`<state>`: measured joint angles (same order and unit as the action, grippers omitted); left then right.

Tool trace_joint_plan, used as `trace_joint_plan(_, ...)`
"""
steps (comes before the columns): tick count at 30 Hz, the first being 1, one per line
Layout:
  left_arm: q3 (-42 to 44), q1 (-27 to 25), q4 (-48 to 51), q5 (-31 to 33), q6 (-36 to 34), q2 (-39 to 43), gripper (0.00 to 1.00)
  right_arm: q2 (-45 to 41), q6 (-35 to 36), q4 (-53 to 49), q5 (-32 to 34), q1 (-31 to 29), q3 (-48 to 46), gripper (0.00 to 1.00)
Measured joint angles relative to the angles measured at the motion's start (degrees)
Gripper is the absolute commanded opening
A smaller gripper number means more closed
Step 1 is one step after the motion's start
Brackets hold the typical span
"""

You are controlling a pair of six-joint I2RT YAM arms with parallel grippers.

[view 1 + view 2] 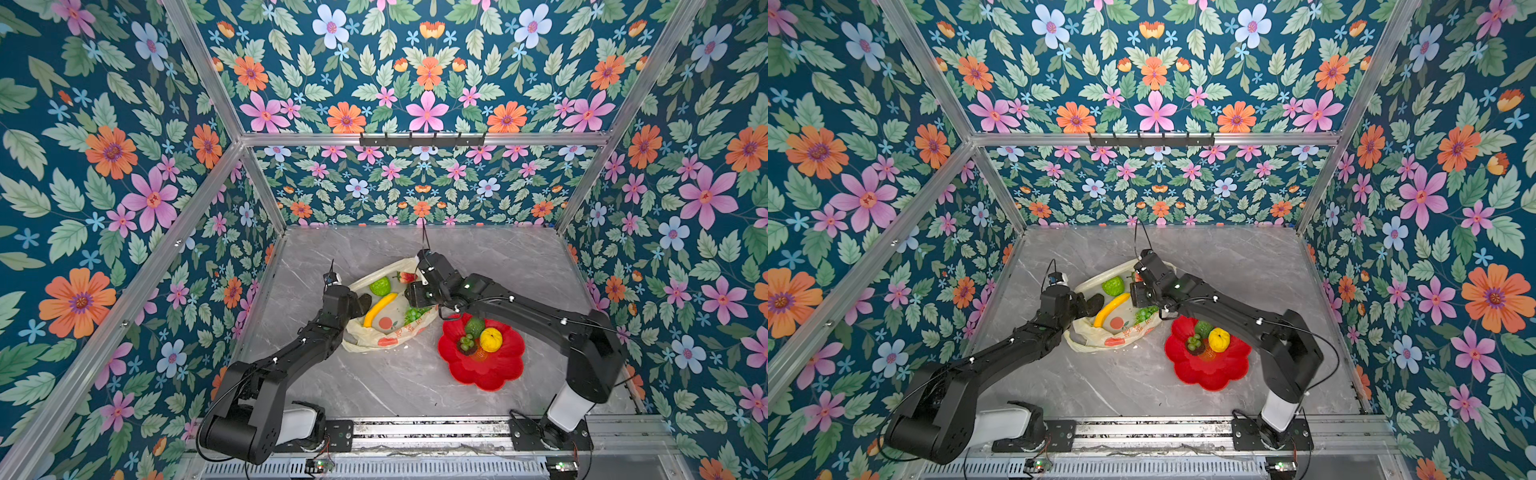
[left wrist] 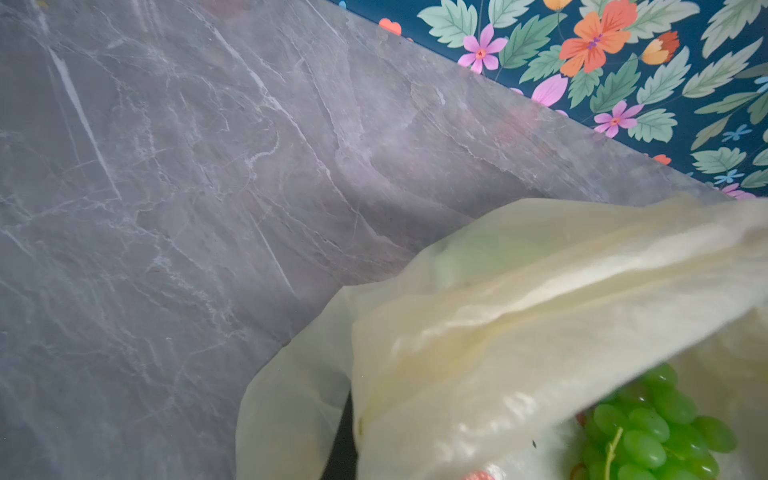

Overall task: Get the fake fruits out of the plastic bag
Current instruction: 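Reach the right gripper into the bag and grasp the light green bumpy fruit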

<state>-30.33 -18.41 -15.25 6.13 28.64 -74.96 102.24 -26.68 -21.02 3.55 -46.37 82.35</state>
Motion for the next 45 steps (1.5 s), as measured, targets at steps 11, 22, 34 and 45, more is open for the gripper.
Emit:
trace_joint_plan(11, -0.9, 0.0, 0.8, -1.3, 0.1, -0.9, 0.0, 17.6, -3.4, 3.3, -1.7, 0.0, 14.1, 0.73)
trace_joint_plan(22, -0.9, 0.0, 0.8, -1.8, 0.5, -0.7, 0.0, 26.6, -5.9, 6.0, 0.1, 0.0, 20.8, 0.91)
trace_joint_plan(34, -0.7, 0.1, 0.7, -2.9, 0.5, -0.5, 0.0, 34.5, -6.1, 5.1, 1.1, 0.0, 31.5, 0.87)
trace_joint_plan(45, -0.7, 0.1, 0.7, -3.3, 0.5, -0.2, 0.0, 41.5, -6.3, -0.3, -0.6, 0.0, 40.9, 0.86)
